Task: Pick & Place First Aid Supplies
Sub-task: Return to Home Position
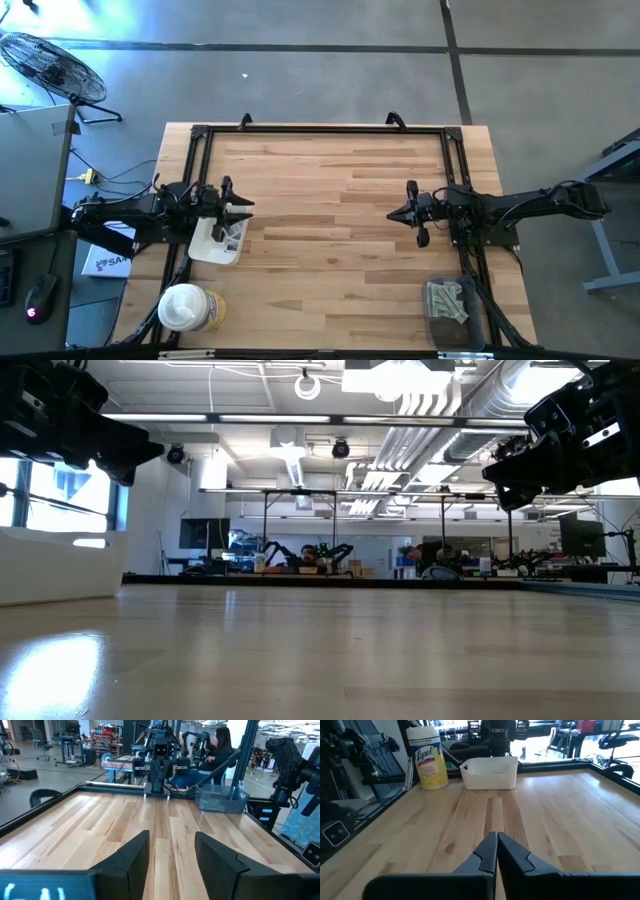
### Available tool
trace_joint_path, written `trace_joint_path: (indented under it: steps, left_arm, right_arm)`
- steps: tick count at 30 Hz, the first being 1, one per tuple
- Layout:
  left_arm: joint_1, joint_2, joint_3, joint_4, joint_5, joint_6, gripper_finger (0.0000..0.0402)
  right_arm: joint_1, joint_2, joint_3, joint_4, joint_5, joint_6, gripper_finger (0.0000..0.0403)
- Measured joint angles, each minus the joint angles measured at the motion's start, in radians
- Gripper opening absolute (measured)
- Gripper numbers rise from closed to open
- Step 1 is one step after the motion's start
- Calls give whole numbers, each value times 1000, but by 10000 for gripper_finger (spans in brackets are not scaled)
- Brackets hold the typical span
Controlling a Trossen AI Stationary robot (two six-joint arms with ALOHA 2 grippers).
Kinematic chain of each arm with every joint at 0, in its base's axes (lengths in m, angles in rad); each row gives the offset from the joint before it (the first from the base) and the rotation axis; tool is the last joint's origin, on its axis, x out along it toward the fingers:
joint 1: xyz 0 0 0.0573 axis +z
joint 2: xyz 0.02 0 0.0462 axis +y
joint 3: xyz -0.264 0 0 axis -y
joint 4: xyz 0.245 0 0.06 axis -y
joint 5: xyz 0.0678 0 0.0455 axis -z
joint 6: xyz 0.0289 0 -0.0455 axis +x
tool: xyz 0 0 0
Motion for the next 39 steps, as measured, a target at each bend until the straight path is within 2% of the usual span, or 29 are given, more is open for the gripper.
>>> trace_joint_path:
  steps: [39]
  left_arm:
    - [0,0,0,0,1,0,156]
  right_arm:
    - [0,0,0,0,0,-1,7]
